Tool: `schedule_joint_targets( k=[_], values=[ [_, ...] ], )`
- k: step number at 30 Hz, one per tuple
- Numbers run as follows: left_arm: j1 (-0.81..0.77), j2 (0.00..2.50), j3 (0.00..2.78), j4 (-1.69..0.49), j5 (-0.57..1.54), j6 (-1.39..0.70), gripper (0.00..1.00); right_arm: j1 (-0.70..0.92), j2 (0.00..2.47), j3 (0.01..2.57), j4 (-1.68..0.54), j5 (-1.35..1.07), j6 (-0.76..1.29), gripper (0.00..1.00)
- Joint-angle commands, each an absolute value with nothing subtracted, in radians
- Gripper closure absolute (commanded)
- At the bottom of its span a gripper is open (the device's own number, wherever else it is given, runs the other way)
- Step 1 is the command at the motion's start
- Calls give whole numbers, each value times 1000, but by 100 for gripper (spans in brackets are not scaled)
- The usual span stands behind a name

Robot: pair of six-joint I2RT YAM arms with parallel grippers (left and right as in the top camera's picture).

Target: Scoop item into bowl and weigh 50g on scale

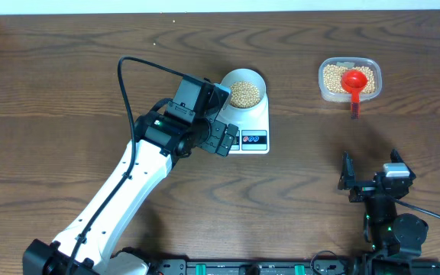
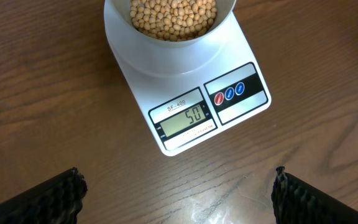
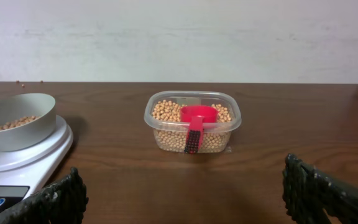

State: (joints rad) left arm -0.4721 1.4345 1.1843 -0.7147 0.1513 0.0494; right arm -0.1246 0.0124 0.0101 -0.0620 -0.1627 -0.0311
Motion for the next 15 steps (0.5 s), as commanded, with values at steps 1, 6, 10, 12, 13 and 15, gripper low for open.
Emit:
schedule_joint_targets(
  k=[1, 6, 10, 12, 13, 15],
  values=[
    [-470, 1431, 1182, -718, 149, 52, 2, -117, 6, 6, -62, -155, -42, 1],
    [-470, 1431, 1182, -736, 142, 52, 2, -117, 6, 6, -62, -155, -42, 1],
    [-470, 1431, 1182, -737, 142, 52, 2, -117, 6, 5, -62, -155, -42, 1],
    [-470, 1431, 1182, -737, 142, 52, 2, -117, 6, 6, -62, -155, -42, 1],
    [-470, 1431, 1182, -737, 142, 52, 2, -117, 6, 6, -62, -155, -42, 1],
    [-470, 1431, 1182, -737, 142, 52, 2, -117, 6, 5, -62, -155, -42, 1]
  ],
)
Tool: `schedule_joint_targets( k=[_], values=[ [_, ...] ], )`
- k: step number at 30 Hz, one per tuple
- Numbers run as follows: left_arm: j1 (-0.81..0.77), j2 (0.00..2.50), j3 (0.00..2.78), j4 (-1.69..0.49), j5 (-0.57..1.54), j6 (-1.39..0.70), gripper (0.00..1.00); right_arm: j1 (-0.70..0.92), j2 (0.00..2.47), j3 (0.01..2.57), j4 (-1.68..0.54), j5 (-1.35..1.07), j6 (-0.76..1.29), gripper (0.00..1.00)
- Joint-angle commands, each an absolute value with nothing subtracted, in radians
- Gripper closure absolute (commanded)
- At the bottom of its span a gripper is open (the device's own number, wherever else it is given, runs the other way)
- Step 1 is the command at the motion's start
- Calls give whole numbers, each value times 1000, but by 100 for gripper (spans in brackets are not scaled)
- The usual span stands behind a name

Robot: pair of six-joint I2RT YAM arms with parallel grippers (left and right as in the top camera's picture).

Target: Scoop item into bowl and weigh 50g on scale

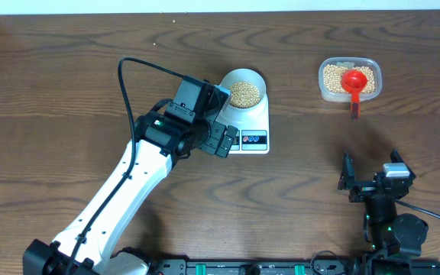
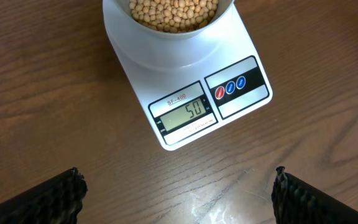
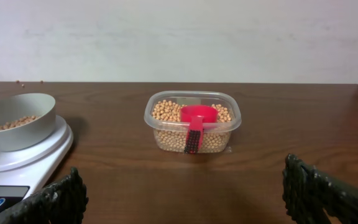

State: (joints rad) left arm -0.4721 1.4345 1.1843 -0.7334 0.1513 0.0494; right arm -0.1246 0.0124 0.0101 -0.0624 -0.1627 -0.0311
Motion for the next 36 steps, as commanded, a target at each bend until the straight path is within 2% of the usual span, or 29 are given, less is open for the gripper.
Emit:
schedule_joint_targets(
  k=[1, 6, 12, 31, 36],
  values=[
    [-470, 1431, 1182, -737, 142, 52, 2, -117, 6, 6, -62, -155, -42, 1],
    [-469, 1429, 1182, -737, 141, 52, 2, -117, 6, 6, -62, -155, -42, 1],
    [-460, 1389, 1182, -712, 43, 52, 2, -117, 6, 6, -62, -155, -42, 1],
    [-204, 1045, 1176, -642, 131, 52, 2, -117, 6, 6, -62, -155, -42, 1],
    [-154, 905, 1073, -550, 148, 52, 2, -117, 6, 6, -62, -155, -42, 1]
  ],
)
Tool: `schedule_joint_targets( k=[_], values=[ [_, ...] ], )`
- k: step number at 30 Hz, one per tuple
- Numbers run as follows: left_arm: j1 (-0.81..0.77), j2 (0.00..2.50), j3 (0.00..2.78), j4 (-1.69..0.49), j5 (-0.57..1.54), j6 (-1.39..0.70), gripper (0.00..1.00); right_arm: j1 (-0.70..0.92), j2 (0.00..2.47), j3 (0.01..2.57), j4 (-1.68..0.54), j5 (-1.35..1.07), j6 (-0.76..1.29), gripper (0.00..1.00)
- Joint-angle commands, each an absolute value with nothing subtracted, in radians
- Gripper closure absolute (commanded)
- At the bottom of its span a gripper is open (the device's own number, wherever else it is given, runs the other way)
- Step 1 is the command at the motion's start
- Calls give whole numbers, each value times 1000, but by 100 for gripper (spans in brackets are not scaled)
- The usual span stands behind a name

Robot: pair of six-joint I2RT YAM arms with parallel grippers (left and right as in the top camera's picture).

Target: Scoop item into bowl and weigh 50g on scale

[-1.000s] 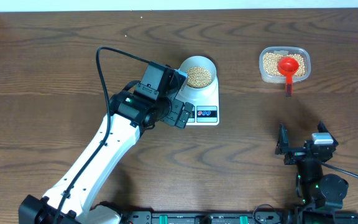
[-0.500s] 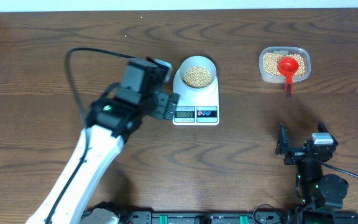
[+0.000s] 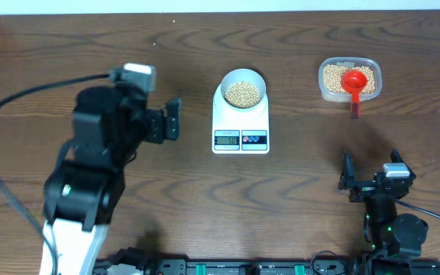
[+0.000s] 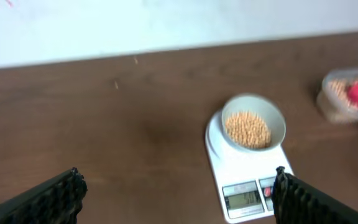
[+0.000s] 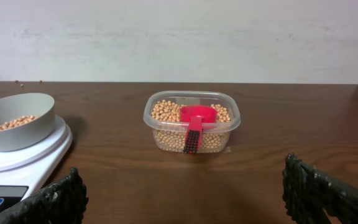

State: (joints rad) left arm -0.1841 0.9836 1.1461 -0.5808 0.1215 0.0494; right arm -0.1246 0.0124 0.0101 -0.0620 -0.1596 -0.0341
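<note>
A white scale [image 3: 241, 122] stands mid-table with a white bowl [image 3: 244, 90] of beige beans on it. Its display [image 4: 243, 198] is lit but too blurred to read. At the back right is a clear tub [image 3: 349, 79] of beans, and a red scoop [image 3: 354, 82] rests in it with its handle over the near rim. My left gripper [image 3: 176, 121] is open and empty, left of the scale and apart from it. My right gripper [image 3: 370, 164] is open and empty near the front right, facing the tub [image 5: 192, 121].
The dark wooden table [image 3: 296, 183] runs to a pale wall [image 5: 179, 37] at the back. A few stray beans [image 4: 126, 71] lie far back on the wood. The left arm's cable [image 3: 6, 114] loops over the left side. A black rail [image 3: 243, 267] lines the front edge.
My left gripper, which was open close over the scale's front, now sits back to the left of the scale, looking across the table. The right arm, bowl, tub and scoop have not moved.
At first my left gripper hung open over the scale, whose display read 50, with the filled bowl on it and the scoop in the tub. A moment later it stood almost the same. Now the left arm is back at the left.
</note>
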Motion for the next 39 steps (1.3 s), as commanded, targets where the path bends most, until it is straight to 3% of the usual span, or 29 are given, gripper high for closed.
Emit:
schedule_joint_targets(
  k=[1, 10, 18, 30, 39],
  values=[
    [-139, 870, 1036, -524, 156, 51, 2, -117, 6, 6, -62, -155, -42, 1],
    [-26, 505, 649, -217, 176, 48, 2, -117, 6, 6, -62, -155, -42, 1],
    [43, 274, 398, -102, 176, 49, 2, -117, 6, 5, -62, -155, -42, 1],
    [62, 90, 124, 82, 168, 56, 2, -117, 6, 6, -62, -155, -42, 1],
    [62, 1, 17, 97, 168, 56, 2, -117, 6, 6, -62, -155, -42, 1]
  ],
)
